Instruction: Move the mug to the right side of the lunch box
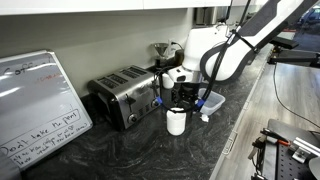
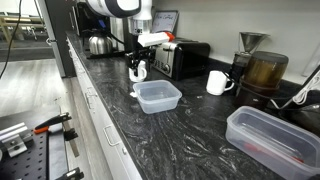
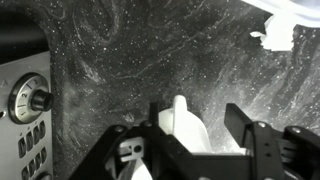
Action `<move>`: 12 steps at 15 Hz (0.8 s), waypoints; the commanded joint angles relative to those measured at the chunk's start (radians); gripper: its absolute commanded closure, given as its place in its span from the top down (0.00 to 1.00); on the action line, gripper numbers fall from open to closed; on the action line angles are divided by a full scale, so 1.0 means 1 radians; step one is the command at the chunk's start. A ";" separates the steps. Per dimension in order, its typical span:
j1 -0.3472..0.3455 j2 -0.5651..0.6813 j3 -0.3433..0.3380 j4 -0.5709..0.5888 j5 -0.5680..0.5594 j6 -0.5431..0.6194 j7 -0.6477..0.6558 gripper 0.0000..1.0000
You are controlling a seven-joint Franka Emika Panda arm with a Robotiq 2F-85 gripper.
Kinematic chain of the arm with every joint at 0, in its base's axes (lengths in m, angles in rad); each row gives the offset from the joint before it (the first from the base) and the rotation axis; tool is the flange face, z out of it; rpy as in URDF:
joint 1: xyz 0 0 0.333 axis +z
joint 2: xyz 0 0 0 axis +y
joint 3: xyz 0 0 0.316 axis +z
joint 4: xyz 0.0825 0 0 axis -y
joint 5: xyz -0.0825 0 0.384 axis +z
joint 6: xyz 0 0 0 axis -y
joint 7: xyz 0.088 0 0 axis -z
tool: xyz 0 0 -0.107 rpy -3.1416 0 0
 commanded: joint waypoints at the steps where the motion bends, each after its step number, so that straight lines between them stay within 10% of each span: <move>1: -0.035 0.027 0.023 0.026 -0.011 0.010 0.009 0.39; 6: -0.036 0.021 0.025 0.028 -0.020 0.010 0.019 0.03; 12: -0.036 -0.003 0.028 0.019 -0.038 0.000 0.036 0.03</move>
